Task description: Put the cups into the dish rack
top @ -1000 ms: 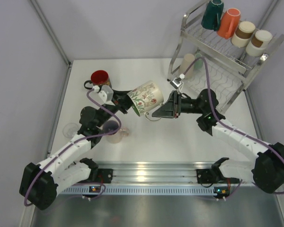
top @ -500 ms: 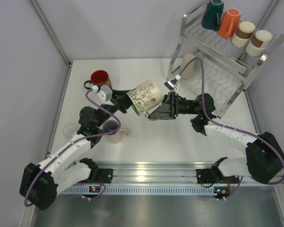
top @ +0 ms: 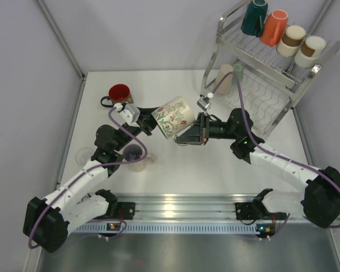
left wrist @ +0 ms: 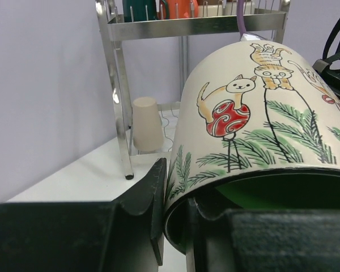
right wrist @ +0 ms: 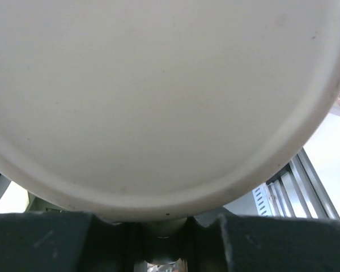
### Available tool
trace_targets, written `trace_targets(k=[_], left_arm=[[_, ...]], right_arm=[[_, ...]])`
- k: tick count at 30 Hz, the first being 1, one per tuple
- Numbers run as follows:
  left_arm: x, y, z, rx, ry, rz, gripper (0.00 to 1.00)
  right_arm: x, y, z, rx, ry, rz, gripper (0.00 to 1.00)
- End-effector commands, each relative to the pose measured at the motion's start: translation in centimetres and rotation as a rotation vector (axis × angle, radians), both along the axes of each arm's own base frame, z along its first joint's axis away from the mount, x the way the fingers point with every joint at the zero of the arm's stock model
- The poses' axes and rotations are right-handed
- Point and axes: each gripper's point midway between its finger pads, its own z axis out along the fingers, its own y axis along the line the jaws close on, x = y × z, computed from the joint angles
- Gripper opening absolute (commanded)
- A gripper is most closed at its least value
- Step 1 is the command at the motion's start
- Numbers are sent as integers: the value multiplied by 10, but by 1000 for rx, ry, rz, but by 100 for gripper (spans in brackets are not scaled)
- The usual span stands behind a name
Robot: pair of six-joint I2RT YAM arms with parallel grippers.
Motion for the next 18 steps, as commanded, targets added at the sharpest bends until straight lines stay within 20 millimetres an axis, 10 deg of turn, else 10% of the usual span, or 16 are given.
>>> trace_targets(k=[1,18], left_arm=[[-17,-2,48,-60,-118,-45,0],[-12,10,32,-97,-17,21,25]], right_arm=[[-1,3,35,106,-170,-38,6],[8,-14,64,279,-206,-182,0]])
